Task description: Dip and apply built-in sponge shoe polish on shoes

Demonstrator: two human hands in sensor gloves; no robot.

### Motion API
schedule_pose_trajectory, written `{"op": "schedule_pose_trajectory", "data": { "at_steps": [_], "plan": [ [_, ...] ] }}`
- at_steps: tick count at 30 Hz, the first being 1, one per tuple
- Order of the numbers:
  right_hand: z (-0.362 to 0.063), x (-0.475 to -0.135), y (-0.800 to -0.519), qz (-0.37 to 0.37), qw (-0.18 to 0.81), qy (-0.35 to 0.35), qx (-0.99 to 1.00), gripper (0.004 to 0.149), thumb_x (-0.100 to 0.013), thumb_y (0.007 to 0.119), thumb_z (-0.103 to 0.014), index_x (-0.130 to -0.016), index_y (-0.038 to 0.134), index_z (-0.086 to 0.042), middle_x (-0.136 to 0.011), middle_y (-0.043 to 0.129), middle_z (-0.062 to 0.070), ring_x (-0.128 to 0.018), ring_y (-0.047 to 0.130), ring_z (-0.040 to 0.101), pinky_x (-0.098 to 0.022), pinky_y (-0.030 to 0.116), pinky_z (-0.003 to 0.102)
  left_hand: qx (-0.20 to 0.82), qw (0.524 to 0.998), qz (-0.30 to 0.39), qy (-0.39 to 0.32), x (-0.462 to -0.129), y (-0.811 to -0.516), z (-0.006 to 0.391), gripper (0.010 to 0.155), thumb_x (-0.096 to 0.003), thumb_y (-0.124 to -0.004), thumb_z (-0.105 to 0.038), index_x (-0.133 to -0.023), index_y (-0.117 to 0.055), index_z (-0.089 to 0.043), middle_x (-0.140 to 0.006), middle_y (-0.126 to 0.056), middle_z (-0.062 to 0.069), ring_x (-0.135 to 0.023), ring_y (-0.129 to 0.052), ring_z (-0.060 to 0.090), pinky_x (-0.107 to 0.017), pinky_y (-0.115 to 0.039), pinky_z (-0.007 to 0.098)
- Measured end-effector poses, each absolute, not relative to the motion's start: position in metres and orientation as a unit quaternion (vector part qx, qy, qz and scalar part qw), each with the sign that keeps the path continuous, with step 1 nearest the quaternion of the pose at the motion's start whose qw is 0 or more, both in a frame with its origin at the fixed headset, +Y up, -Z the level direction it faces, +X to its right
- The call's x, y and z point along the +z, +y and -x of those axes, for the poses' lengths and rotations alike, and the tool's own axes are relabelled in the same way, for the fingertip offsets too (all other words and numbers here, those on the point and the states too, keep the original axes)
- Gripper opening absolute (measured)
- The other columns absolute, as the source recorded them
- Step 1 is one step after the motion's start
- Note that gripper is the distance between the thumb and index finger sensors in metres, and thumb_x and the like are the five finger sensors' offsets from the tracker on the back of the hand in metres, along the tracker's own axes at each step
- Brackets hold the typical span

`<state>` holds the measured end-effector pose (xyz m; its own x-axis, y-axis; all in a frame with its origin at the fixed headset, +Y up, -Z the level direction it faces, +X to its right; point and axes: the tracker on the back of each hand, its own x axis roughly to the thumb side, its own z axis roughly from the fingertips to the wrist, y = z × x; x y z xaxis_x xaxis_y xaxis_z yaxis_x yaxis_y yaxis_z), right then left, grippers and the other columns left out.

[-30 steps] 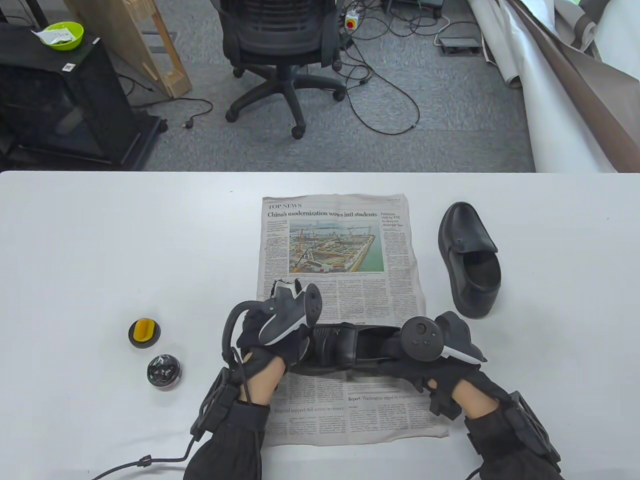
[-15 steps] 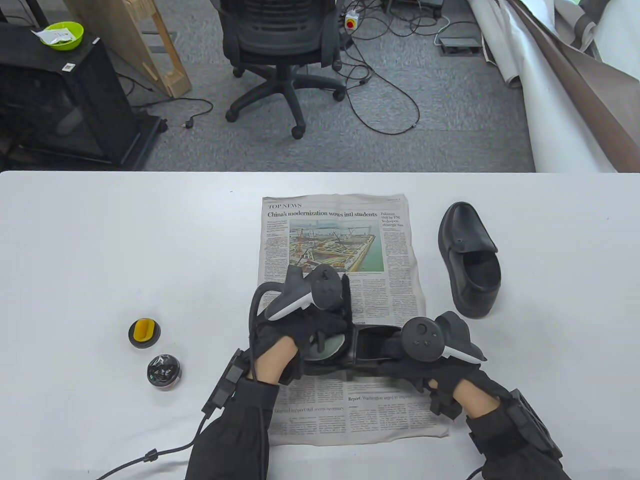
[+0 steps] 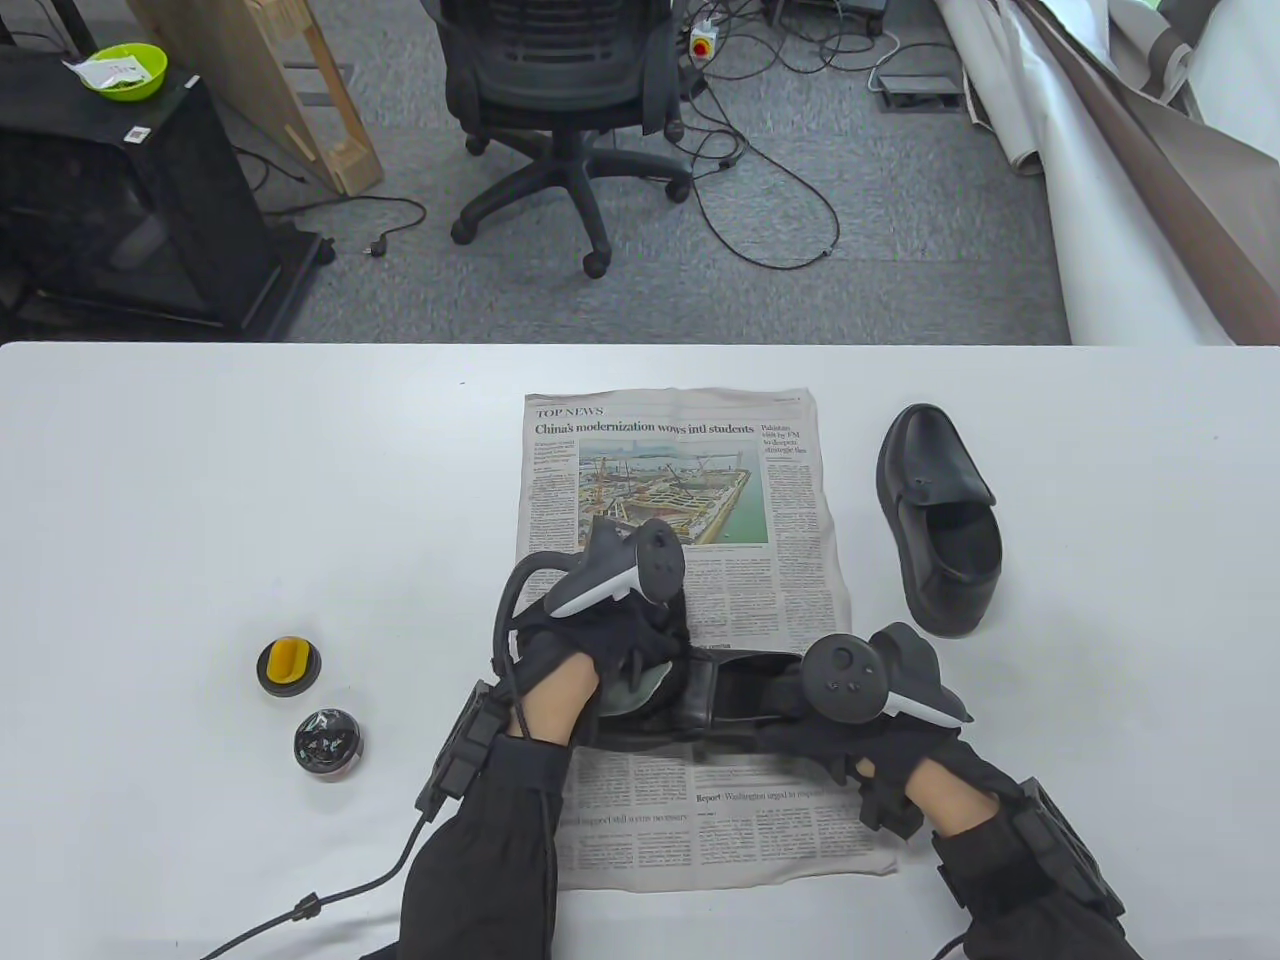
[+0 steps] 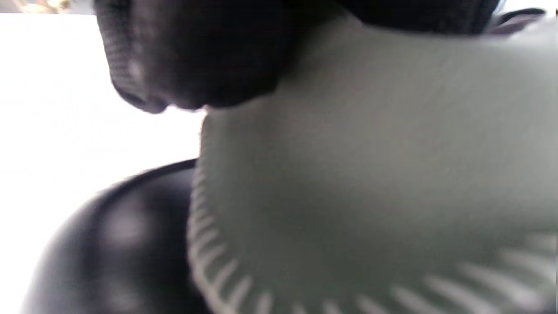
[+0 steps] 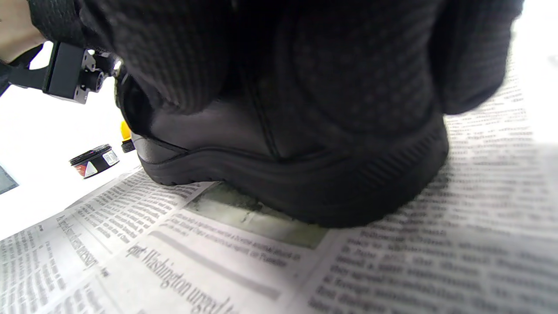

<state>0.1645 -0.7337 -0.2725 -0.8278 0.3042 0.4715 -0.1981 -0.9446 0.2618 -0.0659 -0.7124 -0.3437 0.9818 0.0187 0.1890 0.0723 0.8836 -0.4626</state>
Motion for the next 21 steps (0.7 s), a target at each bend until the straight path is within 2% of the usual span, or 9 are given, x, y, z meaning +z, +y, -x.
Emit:
{"op": "schedule_pose_trajectory", "data": {
  "at_steps": [3, 5, 8, 13, 17, 21],
  "plan": [
    [-0.165, -0.272, -0.734, -0.260, 0.132, 0.101, 0.951, 0.042, -0.034, 0.085, -0.054, -0.066, 0.090, -0.027, -0.060, 0.090, 0.000, -0.020, 0.102, 0.008, -0.043, 0.090, 0.039, -0.063, 0.975, 0.207, -0.054, -0.341, -0.709, 0.086, 0.054, -0.0392, -0.087, -0.054, -0.088, -0.083, -0.033, -0.055, -0.100, -0.005, -0.019, -0.100, 0.008, -0.053, -0.087, 0.041],
    [-0.164, -0.272, -0.734, -0.259, 0.130, 0.100, 0.952, 0.042, -0.034, 0.085, -0.054, -0.066, 0.090, -0.027, -0.060, 0.090, 0.000, -0.020, 0.102, 0.008, -0.043, 0.090, 0.039, -0.104, 0.971, 0.211, -0.034, -0.337, -0.707, 0.100, 0.054, -0.0391, -0.087, -0.055, -0.088, -0.083, -0.033, -0.055, -0.100, -0.005, -0.019, -0.100, 0.007, -0.052, -0.087, 0.040],
    [-0.164, -0.272, -0.733, -0.257, 0.128, 0.099, 0.953, 0.042, -0.034, 0.085, -0.054, -0.066, 0.090, -0.027, -0.060, 0.090, 0.000, -0.020, 0.102, 0.008, -0.043, 0.090, 0.039, -0.114, 0.975, 0.190, -0.014, -0.327, -0.701, 0.114, 0.054, -0.0391, -0.088, -0.054, -0.088, -0.084, -0.031, -0.054, -0.100, -0.005, -0.018, -0.100, 0.007, -0.052, -0.088, 0.041],
    [-0.164, -0.272, -0.733, -0.254, 0.124, 0.097, 0.954, 0.042, -0.034, 0.085, -0.054, -0.065, 0.090, -0.027, -0.060, 0.090, 0.000, -0.020, 0.102, 0.008, -0.043, 0.090, 0.039, -0.074, 0.985, 0.148, -0.059, -0.308, -0.689, 0.105, 0.054, -0.0393, -0.088, -0.054, -0.089, -0.083, -0.032, -0.055, -0.100, -0.005, -0.018, -0.100, 0.007, -0.052, -0.088, 0.040],
    [-0.164, -0.271, -0.734, -0.255, 0.126, 0.094, 0.954, 0.042, -0.034, 0.085, -0.054, -0.065, 0.090, -0.027, -0.060, 0.090, 0.000, -0.020, 0.102, 0.008, -0.043, 0.090, 0.039, -0.004, 0.985, 0.116, -0.126, -0.296, -0.695, 0.078, 0.055, -0.0401, -0.084, -0.055, -0.090, -0.080, -0.032, -0.058, -0.099, -0.005, -0.020, -0.101, 0.007, -0.053, -0.087, 0.041],
    [-0.164, -0.272, -0.734, -0.257, 0.128, 0.096, 0.953, 0.042, -0.034, 0.085, -0.054, -0.065, 0.090, -0.027, -0.060, 0.090, 0.000, -0.020, 0.102, 0.008, -0.043, 0.090, 0.039, 0.065, 0.982, 0.091, -0.152, -0.291, -0.695, 0.053, 0.058, -0.0401, -0.083, -0.055, -0.092, -0.079, -0.030, -0.057, -0.099, -0.004, -0.019, -0.100, 0.005, -0.051, -0.088, 0.040]
  ]
}}
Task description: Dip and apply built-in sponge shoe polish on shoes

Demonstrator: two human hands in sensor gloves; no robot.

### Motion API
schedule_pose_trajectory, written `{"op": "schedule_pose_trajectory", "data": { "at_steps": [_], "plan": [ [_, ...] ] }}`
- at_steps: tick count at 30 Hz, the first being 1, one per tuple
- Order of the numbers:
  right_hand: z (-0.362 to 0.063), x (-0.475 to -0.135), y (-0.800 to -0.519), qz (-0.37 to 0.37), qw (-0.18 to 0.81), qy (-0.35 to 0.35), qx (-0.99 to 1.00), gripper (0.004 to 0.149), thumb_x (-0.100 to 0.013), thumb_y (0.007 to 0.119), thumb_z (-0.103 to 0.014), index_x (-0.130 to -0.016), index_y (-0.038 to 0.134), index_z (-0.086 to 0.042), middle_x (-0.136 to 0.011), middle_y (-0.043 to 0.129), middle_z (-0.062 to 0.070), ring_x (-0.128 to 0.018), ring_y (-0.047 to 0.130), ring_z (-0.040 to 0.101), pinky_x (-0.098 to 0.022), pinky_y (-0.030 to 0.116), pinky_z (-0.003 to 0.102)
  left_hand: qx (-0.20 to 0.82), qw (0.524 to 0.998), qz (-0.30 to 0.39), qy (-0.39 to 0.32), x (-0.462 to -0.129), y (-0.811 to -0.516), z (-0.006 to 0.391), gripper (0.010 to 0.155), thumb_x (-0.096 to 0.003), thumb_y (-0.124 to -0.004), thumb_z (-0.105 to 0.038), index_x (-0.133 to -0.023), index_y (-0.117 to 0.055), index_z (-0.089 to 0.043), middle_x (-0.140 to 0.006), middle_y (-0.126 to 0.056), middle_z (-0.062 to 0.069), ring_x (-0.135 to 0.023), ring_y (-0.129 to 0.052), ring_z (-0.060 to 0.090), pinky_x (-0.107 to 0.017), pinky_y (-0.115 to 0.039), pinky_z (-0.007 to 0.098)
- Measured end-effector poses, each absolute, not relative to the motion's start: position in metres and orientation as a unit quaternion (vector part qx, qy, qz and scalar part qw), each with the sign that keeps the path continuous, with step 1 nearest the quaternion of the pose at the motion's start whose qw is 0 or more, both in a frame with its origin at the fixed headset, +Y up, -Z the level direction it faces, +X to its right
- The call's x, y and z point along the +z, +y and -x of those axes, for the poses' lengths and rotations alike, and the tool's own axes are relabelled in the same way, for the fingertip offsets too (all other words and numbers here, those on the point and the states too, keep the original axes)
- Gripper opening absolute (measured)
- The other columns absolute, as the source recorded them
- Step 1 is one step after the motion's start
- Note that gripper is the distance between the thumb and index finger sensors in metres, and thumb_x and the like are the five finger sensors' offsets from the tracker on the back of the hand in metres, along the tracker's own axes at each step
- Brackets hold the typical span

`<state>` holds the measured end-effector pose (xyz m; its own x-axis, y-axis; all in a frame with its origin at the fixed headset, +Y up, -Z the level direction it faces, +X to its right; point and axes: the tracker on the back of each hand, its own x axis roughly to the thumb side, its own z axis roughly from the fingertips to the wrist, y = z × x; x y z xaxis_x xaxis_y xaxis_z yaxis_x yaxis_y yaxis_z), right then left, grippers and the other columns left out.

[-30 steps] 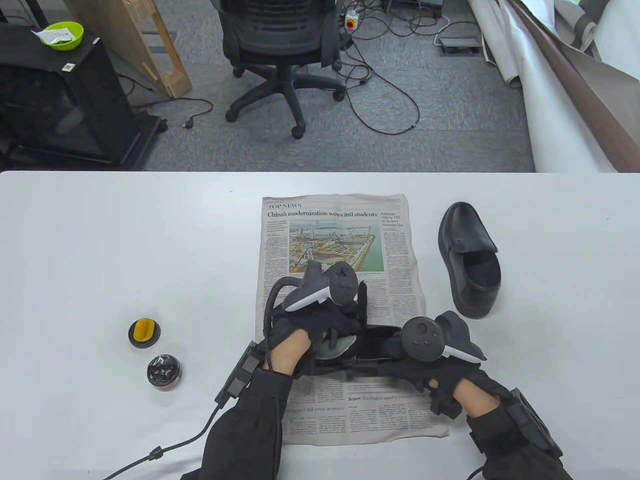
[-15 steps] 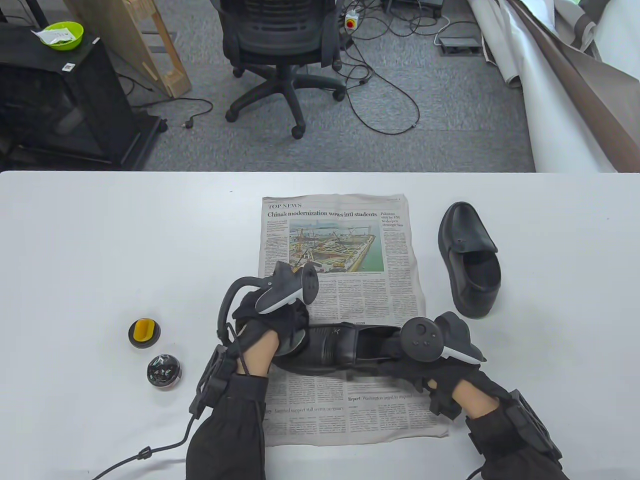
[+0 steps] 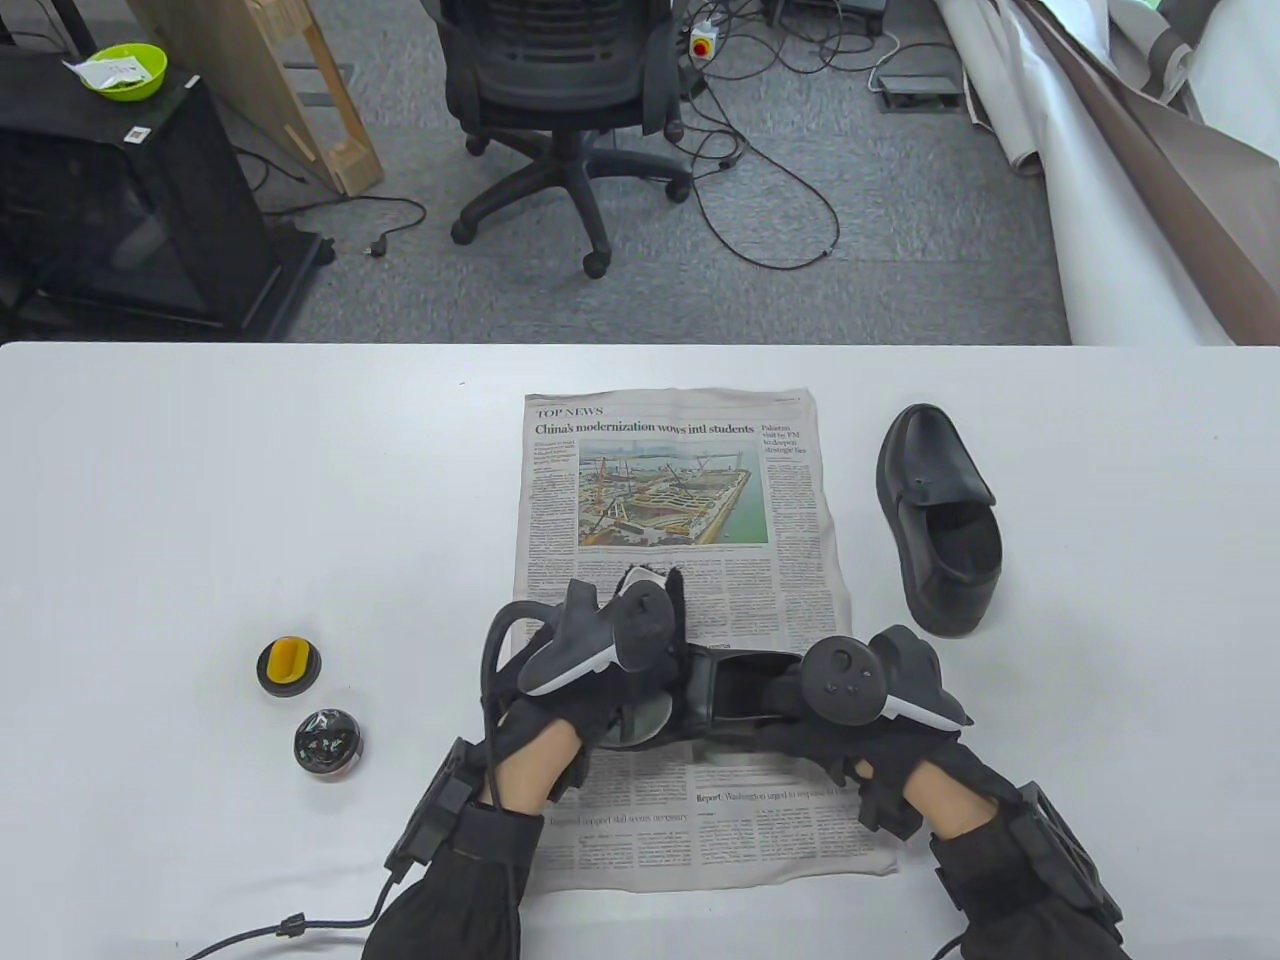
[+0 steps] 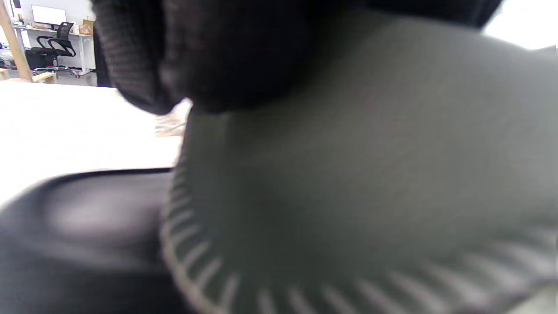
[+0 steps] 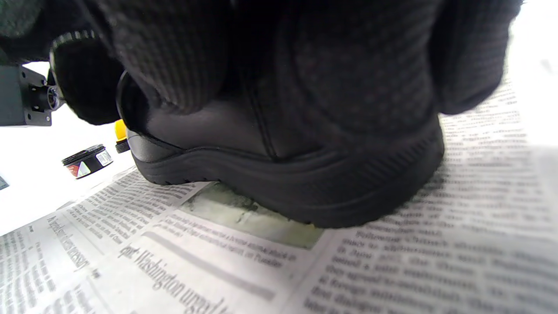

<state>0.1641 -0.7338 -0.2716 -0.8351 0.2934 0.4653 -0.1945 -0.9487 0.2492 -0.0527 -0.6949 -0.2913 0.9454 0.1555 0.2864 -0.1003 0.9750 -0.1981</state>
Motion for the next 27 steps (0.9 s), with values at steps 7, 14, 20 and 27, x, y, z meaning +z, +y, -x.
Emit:
{"op": "schedule_pose_trajectory", "data": {
  "at_steps": [7, 14, 20, 27],
  "plan": [
    [-0.163, -0.271, -0.734, -0.260, 0.123, 0.094, 0.953, 0.042, -0.034, 0.085, -0.054, -0.065, 0.090, -0.027, -0.060, 0.090, 0.000, -0.020, 0.102, 0.008, -0.043, 0.090, 0.039, 0.031, 0.984, 0.088, -0.152, -0.291, -0.701, 0.035, 0.056, -0.0402, -0.084, -0.053, -0.090, -0.080, -0.029, -0.053, -0.100, -0.005, -0.015, -0.100, 0.004, -0.048, -0.090, 0.039],
    [-0.163, -0.271, -0.733, -0.262, 0.123, 0.094, 0.953, 0.042, -0.034, 0.085, -0.054, -0.065, 0.090, -0.027, -0.060, 0.091, 0.000, -0.019, 0.102, 0.008, -0.043, 0.090, 0.039, -0.044, 0.986, 0.119, -0.112, -0.291, -0.705, 0.064, 0.056, -0.0410, -0.084, -0.053, -0.091, -0.080, -0.028, -0.054, -0.100, -0.005, -0.016, -0.100, 0.005, -0.049, -0.089, 0.040],
    [-0.163, -0.270, -0.734, -0.258, 0.120, 0.091, 0.954, 0.042, -0.034, 0.085, -0.054, -0.065, 0.090, -0.027, -0.060, 0.091, 0.000, -0.019, 0.102, 0.008, -0.043, 0.090, 0.039, -0.086, 0.986, 0.139, -0.043, -0.295, -0.707, 0.105, 0.056, -0.0408, -0.085, -0.053, -0.091, -0.081, -0.028, -0.055, -0.100, -0.004, -0.017, -0.101, 0.006, -0.050, -0.089, 0.041],
    [-0.164, -0.270, -0.734, -0.255, 0.119, 0.089, 0.955, 0.042, -0.034, 0.085, -0.055, -0.065, 0.090, -0.027, -0.060, 0.091, 0.000, -0.020, 0.102, 0.008, -0.043, 0.090, 0.039, -0.157, 0.983, 0.092, -0.004, -0.291, -0.693, 0.125, 0.053, -0.0407, -0.088, -0.050, -0.089, -0.083, -0.028, -0.053, -0.101, -0.005, -0.015, -0.100, 0.005, -0.051, -0.089, 0.041]
  ]
}}
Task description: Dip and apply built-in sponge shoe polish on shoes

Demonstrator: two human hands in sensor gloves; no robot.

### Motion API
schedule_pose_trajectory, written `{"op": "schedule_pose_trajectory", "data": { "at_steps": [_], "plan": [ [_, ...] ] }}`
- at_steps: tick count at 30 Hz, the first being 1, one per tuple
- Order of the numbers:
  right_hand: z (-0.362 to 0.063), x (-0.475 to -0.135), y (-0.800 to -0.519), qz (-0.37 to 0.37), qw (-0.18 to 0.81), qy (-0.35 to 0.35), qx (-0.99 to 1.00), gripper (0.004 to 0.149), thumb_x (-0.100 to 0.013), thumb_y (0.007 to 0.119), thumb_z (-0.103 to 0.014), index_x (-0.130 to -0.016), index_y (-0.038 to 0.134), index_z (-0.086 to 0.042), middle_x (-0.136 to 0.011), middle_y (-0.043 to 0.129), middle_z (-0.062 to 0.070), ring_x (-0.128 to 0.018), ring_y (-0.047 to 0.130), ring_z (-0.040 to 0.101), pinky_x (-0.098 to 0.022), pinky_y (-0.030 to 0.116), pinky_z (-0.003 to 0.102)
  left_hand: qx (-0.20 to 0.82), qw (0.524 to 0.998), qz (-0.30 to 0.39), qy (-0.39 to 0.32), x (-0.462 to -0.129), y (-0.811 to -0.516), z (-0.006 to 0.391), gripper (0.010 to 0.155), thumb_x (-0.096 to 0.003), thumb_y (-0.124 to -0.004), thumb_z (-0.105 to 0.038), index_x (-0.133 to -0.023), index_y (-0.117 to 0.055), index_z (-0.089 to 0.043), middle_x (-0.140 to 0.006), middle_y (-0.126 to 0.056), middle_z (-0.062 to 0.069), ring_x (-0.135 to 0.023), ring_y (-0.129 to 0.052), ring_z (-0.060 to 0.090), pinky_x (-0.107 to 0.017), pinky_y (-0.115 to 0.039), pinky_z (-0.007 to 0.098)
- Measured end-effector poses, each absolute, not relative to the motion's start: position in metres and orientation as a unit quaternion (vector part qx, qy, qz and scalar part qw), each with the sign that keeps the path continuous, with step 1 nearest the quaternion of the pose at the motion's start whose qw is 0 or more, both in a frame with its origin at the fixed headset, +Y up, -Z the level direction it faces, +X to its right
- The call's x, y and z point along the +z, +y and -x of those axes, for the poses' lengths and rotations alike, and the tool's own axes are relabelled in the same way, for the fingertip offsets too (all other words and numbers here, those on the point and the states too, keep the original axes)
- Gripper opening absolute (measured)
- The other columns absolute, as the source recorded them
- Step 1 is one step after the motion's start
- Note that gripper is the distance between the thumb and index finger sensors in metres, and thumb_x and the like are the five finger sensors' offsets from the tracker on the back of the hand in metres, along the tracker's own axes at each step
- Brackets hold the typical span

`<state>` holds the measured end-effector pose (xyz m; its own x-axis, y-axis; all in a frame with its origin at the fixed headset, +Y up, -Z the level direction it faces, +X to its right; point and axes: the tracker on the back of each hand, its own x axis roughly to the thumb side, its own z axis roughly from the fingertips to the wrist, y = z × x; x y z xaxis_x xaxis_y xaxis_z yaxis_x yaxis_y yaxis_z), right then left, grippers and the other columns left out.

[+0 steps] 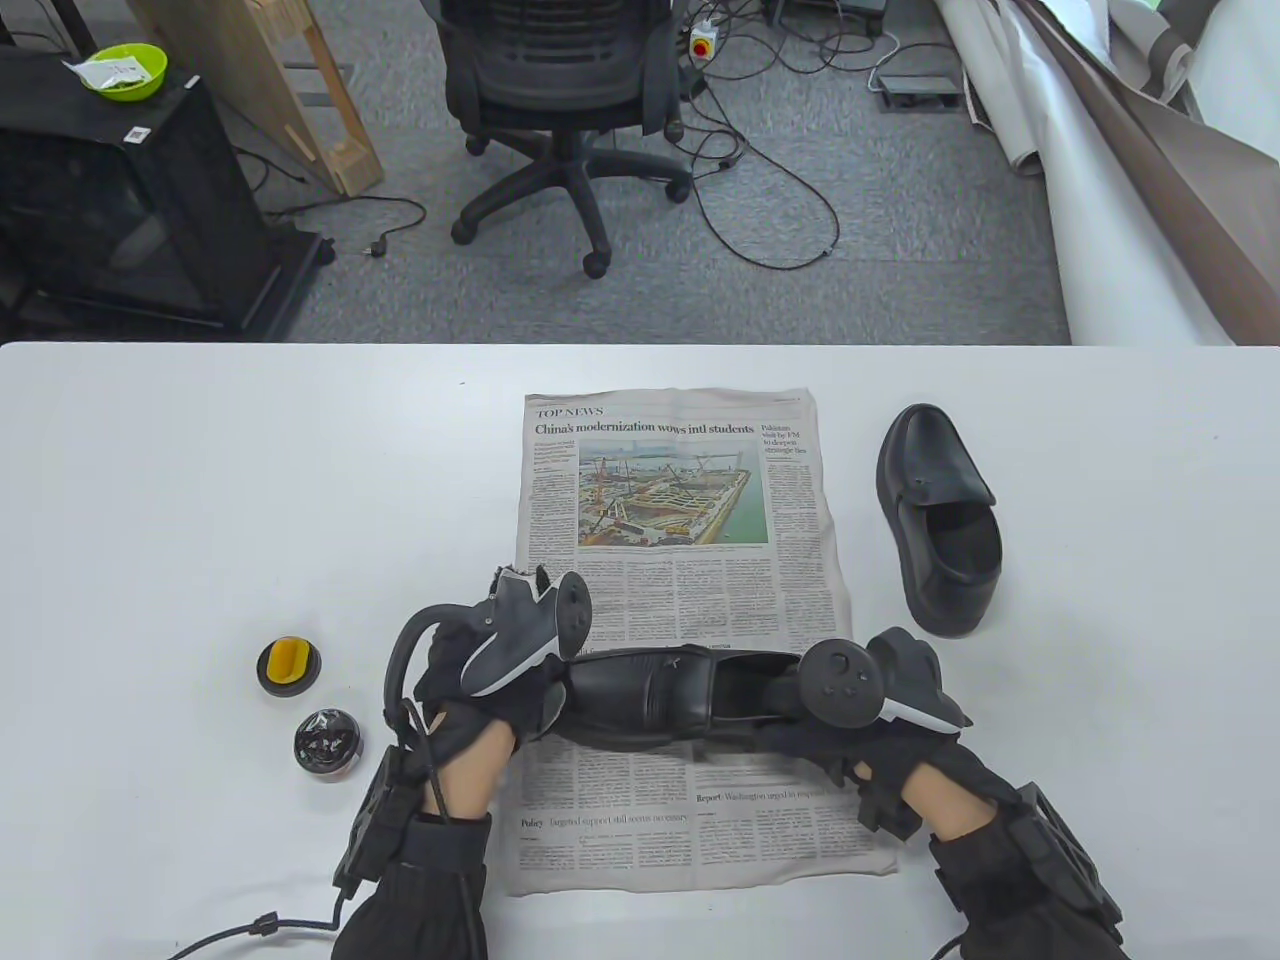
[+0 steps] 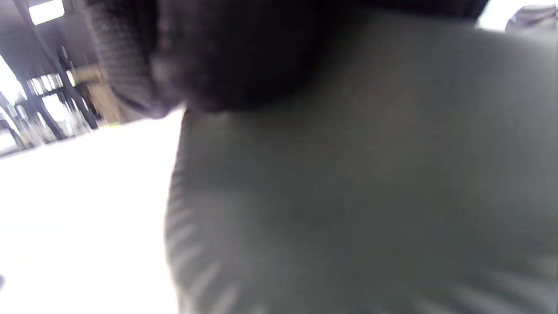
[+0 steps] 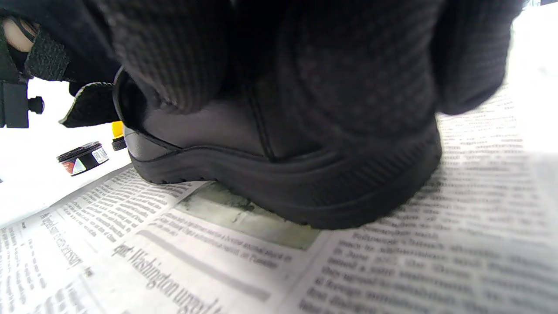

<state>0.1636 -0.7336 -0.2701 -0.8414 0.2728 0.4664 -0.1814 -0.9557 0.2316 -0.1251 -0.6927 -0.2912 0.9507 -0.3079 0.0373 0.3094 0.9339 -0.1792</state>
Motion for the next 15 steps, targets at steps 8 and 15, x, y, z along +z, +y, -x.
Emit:
{"op": "schedule_pose_trajectory", "data": {
  "at_steps": [8, 15],
  "plan": [
    [-0.162, -0.269, -0.734, -0.259, 0.107, 0.085, 0.956, 0.042, -0.033, 0.085, -0.055, -0.064, 0.090, -0.027, -0.060, 0.090, 0.000, -0.020, 0.102, 0.008, -0.044, 0.090, 0.039, 0.017, 0.986, 0.058, -0.154, -0.258, -0.675, 0.079, 0.054, -0.0410, -0.086, -0.050, -0.090, -0.081, -0.029, -0.053, -0.101, -0.004, -0.015, -0.100, 0.005, -0.051, -0.089, 0.040],
    [-0.162, -0.269, -0.734, -0.260, 0.109, 0.086, 0.956, 0.042, -0.034, 0.086, -0.055, -0.064, 0.090, -0.027, -0.060, 0.090, 0.000, -0.020, 0.102, 0.008, -0.044, 0.090, 0.039, 0.042, 0.989, -0.001, -0.141, -0.259, -0.696, 0.049, 0.056, -0.0400, -0.084, -0.053, -0.090, -0.081, -0.027, -0.051, -0.102, -0.004, -0.013, -0.100, 0.004, -0.049, -0.090, 0.039]
  ]
}}
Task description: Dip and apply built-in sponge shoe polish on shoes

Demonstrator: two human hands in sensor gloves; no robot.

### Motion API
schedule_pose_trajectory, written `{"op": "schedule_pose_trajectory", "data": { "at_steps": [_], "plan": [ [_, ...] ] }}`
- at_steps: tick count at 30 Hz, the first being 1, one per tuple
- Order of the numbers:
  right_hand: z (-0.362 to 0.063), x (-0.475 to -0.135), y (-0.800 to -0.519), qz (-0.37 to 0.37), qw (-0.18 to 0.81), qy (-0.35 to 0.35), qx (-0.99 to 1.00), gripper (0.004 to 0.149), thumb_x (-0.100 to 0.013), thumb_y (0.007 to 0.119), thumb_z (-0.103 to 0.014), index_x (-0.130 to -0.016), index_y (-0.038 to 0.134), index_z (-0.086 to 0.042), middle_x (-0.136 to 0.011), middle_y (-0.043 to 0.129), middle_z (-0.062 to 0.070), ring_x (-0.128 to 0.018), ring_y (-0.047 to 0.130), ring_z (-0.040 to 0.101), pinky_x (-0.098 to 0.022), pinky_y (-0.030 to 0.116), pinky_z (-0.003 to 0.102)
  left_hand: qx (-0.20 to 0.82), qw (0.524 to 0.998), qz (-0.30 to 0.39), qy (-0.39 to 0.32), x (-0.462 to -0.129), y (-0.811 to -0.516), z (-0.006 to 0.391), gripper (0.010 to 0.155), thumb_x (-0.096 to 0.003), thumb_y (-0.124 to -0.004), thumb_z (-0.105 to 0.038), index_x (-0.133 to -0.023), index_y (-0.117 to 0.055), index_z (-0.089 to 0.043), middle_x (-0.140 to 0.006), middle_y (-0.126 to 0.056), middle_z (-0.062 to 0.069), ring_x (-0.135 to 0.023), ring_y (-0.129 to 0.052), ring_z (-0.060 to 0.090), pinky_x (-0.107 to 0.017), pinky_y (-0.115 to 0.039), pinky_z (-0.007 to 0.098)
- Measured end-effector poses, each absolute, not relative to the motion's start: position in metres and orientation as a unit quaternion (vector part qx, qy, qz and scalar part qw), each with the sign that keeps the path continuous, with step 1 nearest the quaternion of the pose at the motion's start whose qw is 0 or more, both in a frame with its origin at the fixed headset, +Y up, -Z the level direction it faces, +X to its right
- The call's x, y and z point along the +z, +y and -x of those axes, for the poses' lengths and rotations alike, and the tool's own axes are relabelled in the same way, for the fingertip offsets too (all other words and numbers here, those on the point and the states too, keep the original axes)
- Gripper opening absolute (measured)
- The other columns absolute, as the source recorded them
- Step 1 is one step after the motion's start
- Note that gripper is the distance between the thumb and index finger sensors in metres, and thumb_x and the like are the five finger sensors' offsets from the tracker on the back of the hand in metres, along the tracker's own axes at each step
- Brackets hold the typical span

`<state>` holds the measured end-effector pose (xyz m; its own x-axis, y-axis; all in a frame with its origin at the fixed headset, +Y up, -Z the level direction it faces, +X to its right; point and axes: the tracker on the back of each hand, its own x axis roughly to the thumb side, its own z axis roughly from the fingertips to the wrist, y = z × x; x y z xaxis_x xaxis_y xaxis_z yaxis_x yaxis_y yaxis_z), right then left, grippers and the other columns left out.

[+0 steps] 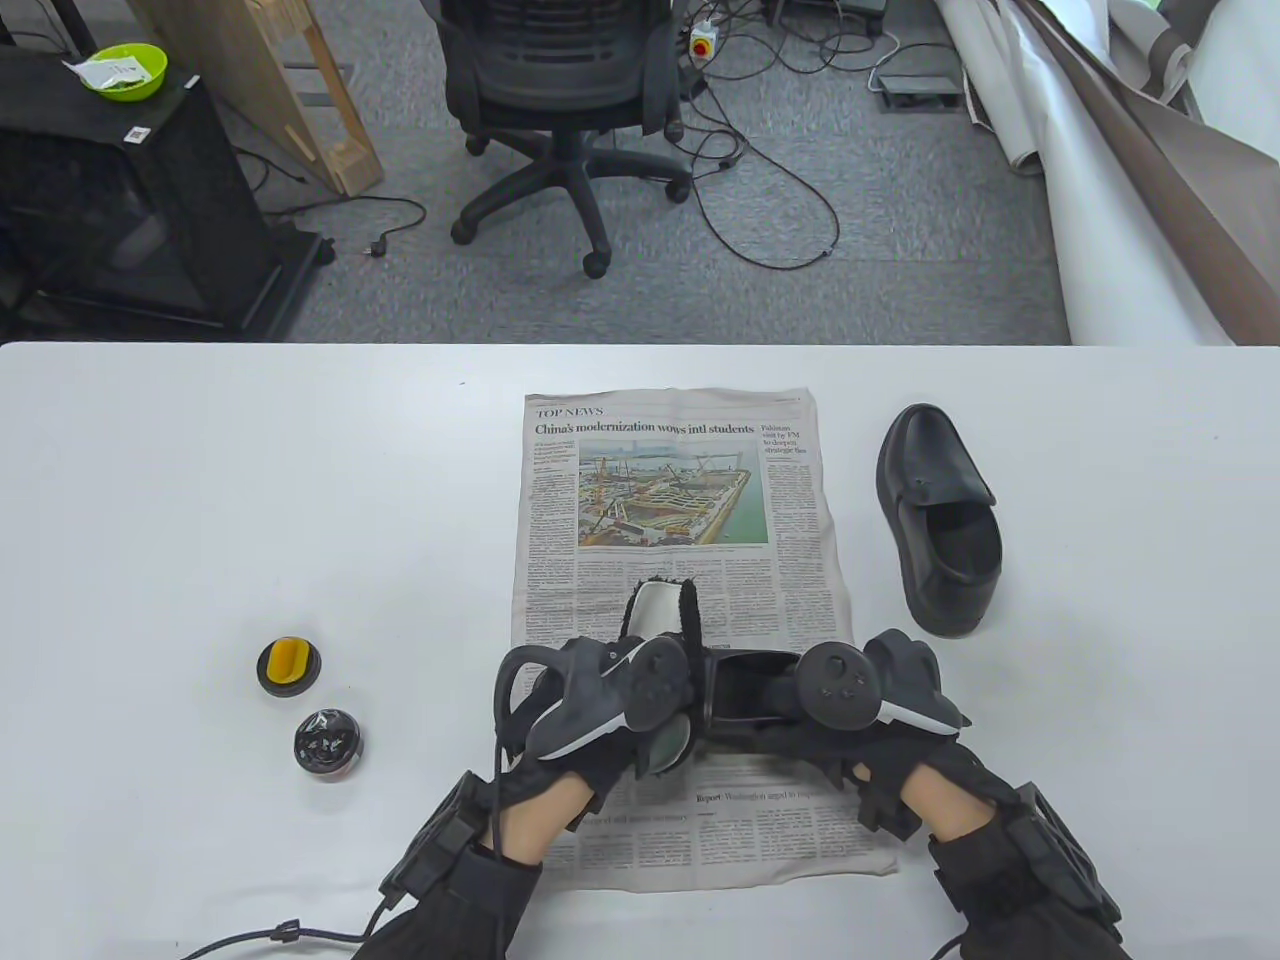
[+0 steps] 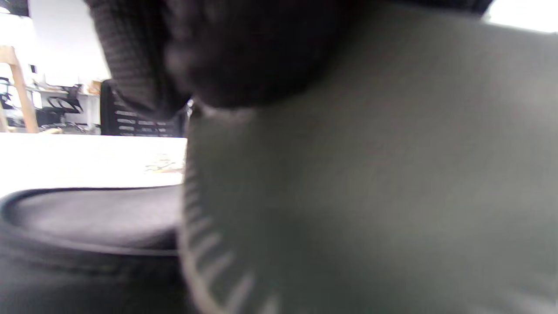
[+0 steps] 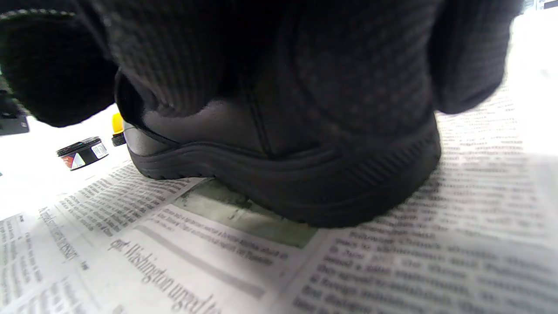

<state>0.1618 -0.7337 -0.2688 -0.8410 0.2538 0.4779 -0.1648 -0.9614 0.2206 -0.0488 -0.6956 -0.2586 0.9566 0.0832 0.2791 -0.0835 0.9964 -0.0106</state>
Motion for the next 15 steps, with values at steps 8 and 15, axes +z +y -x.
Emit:
{"op": "schedule_pose_trajectory", "data": {
  "at_steps": [8, 15],
  "plan": [
    [-0.161, -0.268, -0.734, -0.253, 0.104, 0.082, 0.958, 0.042, -0.033, 0.086, -0.055, -0.064, 0.090, -0.027, -0.060, 0.090, 0.000, -0.020, 0.102, 0.008, -0.044, 0.089, 0.040, -0.049, 0.990, 0.003, -0.130, -0.255, -0.698, 0.050, 0.055, -0.0408, -0.084, -0.051, -0.089, -0.082, -0.026, -0.051, -0.102, -0.005, -0.012, -0.100, 0.004, -0.049, -0.090, 0.039],
    [-0.161, -0.268, -0.734, -0.252, 0.103, 0.081, 0.959, 0.042, -0.033, 0.086, -0.055, -0.064, 0.090, -0.027, -0.060, 0.090, 0.000, -0.020, 0.102, 0.008, -0.044, 0.089, 0.039, -0.093, 0.991, 0.078, -0.056, -0.265, -0.708, 0.090, 0.056, -0.0421, -0.082, -0.051, -0.092, -0.080, -0.026, -0.055, -0.101, -0.001, -0.016, -0.100, 0.007, -0.051, -0.088, 0.042]
  ]
}}
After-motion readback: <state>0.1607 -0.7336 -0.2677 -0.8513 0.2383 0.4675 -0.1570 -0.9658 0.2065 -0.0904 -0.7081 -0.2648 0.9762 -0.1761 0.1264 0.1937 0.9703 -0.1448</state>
